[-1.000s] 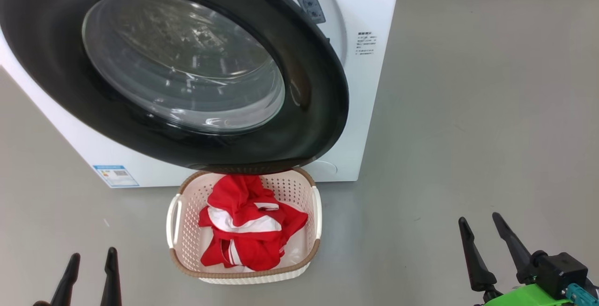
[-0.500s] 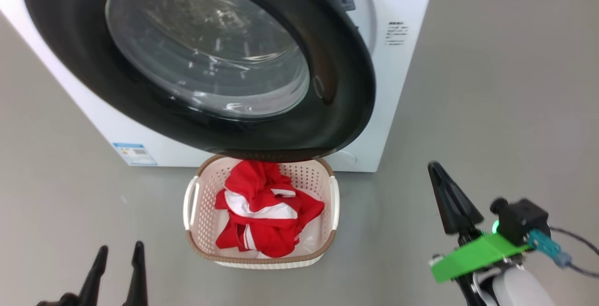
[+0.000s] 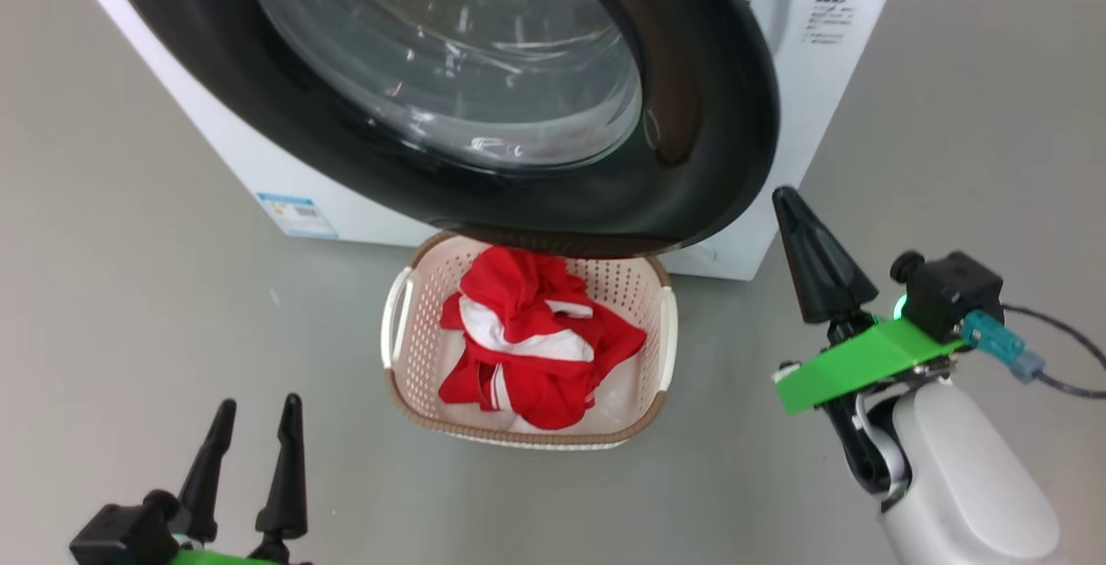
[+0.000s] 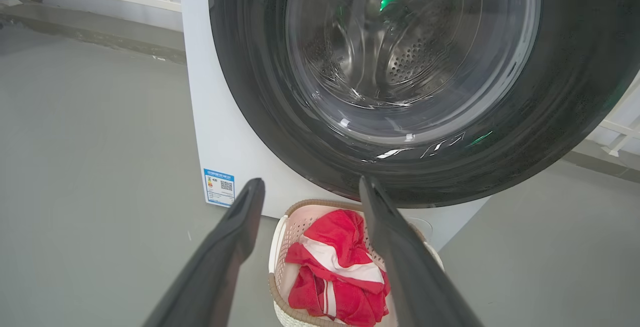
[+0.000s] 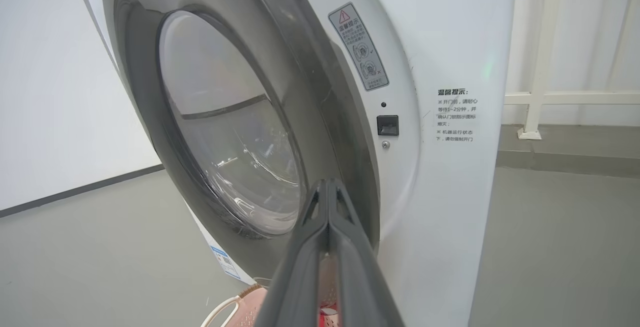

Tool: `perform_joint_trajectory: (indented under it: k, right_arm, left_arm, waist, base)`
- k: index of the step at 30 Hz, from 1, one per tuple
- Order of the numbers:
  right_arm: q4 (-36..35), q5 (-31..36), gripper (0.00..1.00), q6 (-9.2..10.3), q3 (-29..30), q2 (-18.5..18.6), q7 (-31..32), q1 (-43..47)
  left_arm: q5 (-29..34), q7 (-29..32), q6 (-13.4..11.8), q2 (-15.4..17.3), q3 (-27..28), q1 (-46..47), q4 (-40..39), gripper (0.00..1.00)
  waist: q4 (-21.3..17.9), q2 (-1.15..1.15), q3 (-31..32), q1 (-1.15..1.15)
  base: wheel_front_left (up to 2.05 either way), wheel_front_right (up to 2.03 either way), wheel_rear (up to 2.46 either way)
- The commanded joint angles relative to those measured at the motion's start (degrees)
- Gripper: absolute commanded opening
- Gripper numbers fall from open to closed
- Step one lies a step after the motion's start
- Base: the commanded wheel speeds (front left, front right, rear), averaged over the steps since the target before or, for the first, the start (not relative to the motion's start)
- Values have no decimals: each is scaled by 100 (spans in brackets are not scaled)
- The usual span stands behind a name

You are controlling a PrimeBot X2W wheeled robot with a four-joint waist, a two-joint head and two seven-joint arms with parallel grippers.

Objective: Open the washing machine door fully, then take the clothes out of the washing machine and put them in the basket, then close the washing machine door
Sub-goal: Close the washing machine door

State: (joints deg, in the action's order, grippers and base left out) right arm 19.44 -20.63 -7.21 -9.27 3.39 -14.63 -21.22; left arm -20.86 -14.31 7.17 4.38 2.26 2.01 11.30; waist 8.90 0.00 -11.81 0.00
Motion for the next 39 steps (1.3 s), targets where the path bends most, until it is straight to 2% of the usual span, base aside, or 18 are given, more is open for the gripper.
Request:
perform_joint_trajectory:
  k: [1,11,25,31,39]
  right_arm:
    - [-104,-45,0,-28,-95,-42,-37,-200]
    - [163,-16,0,-28,-37,-49,-37,-910]
    - [306,32,0,-28,480,-51,-37,-1886]
    - [331,140,0,-28,780,-51,-37,-2258]
    - [343,195,0,-28,742,-49,-37,-2394]
  left_arm:
    - [-27,-69,32,45,171,202,-126,100]
    - [-123,-69,32,5,12,586,-96,100]
    - [-266,-69,32,42,-258,1038,-103,100]
    - [-313,-69,32,22,-312,1166,-93,100]
    - [-314,-69,32,22,-291,1242,-48,100]
  waist:
    - [139,0,-170,0]
    - [320,0,-667,0]
    - [572,0,-1272,0]
    - [660,0,-1434,0]
    - [629,0,-1443,0]
  base:
    - [0,0,0]
    - [0,0,0]
    - [0,0,0]
    - [0,0,0]
    - [0,0,0]
